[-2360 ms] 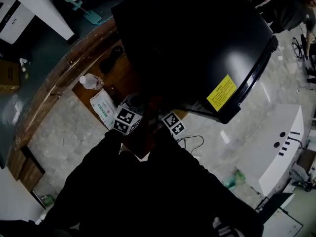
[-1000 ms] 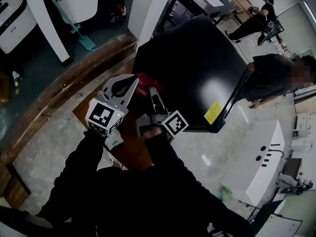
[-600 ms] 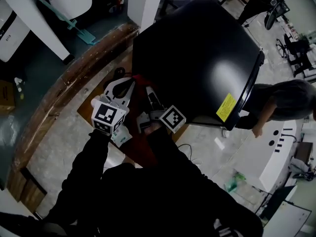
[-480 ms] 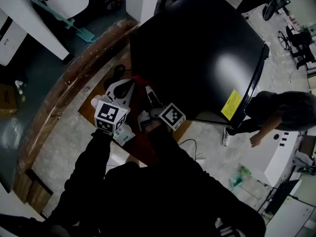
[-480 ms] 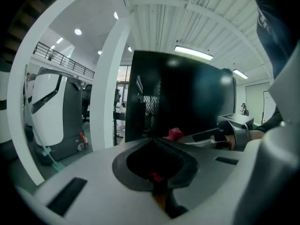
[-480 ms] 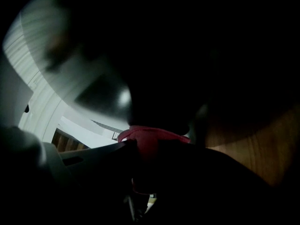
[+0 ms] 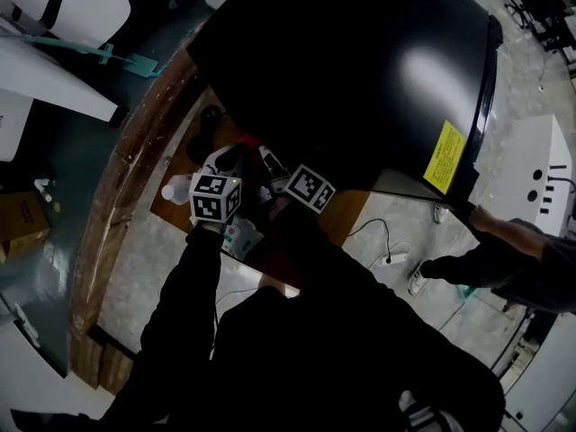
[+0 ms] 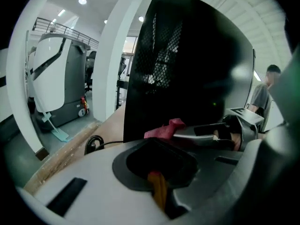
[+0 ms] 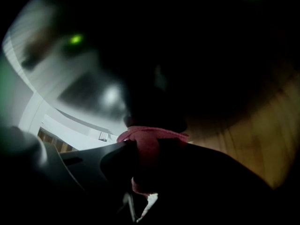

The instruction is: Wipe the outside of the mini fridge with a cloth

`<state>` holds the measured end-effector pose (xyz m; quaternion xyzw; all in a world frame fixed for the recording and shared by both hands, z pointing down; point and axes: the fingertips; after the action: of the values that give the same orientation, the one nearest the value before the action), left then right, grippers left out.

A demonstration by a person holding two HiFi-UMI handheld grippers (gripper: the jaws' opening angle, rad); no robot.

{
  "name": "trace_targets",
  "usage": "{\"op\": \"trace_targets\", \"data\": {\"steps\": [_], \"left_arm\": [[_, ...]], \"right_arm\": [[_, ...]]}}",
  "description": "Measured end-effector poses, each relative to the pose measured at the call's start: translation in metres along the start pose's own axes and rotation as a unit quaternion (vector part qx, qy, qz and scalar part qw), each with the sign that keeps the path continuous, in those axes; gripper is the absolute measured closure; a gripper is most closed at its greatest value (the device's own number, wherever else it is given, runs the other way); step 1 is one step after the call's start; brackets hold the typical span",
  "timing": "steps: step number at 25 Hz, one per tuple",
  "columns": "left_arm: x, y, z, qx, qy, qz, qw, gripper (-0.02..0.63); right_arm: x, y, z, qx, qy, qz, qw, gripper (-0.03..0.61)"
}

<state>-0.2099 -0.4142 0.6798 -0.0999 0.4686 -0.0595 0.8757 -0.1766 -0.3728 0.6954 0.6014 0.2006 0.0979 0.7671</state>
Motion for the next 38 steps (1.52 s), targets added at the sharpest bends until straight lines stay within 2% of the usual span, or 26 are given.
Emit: {"op": "trace_targets", "data": {"steps": [7, 11, 15, 18, 21, 23, 25, 27, 30, 33, 38], "left_arm": [[-0.046, -0.011, 0.031, 0.001, -0.063, -0.028, 0.9976, 0.607], [-0.056, -0.018, 0.042, 0.002, -0.085, -0.040, 0.9955, 0.607], [-0.039, -0.006, 0.017, -0.004, -0.057, -0.029, 0.9980, 0.607], [-0.014, 0.025, -0.027, -0.025, -0.010, 0.004, 0.9996, 0.607], [0.010, 0.067, -0.080, -0.061, 0.031, 0.042, 0.9967, 0.607], [0.021, 0.101, -0.115, -0.094, 0.051, 0.072, 0.9917, 0.607], [0.029, 0.143, -0.146, -0.124, 0.068, 0.101, 0.9849, 0.607], [0.039, 0.186, -0.170, -0.144, 0.093, 0.111, 0.9789, 0.607], [0.056, 0.234, -0.194, -0.149, 0.130, 0.099, 0.9753, 0.607], [0.073, 0.268, -0.206, -0.139, 0.163, 0.084, 0.9731, 0.607], [0.092, 0.336, -0.215, -0.111, 0.201, 0.081, 0.9698, 0.607]], "right_arm": [[-0.011, 0.052, 0.009, -0.035, -0.007, 0.020, 0.999, 0.488], [-0.012, 0.073, 0.010, -0.060, -0.003, 0.035, 0.998, 0.489], [-0.012, 0.045, -0.013, -0.041, -0.009, -0.013, 0.999, 0.491], [-0.011, -0.001, -0.054, -0.006, -0.011, -0.060, 0.998, 0.489], [-0.011, -0.054, -0.107, 0.027, -0.010, -0.134, 0.991, 0.489], [-0.010, -0.089, -0.146, 0.046, -0.011, -0.200, 0.979, 0.489], [-0.003, -0.121, -0.191, 0.063, -0.012, -0.274, 0.959, 0.489], [0.013, -0.147, -0.235, 0.075, -0.014, -0.351, 0.933, 0.489], [0.038, -0.169, -0.285, 0.080, -0.022, -0.440, 0.894, 0.492], [0.060, -0.181, -0.318, 0.094, -0.037, -0.493, 0.864, 0.495], [0.090, -0.206, -0.381, 0.141, -0.064, -0.547, 0.823, 0.495]]}}
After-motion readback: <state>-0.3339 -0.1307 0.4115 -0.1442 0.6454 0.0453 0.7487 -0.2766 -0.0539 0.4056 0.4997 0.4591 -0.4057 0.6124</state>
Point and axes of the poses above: the fingertips, and each gripper's own axes: z forward along the fingers, y to its right, x out of its top
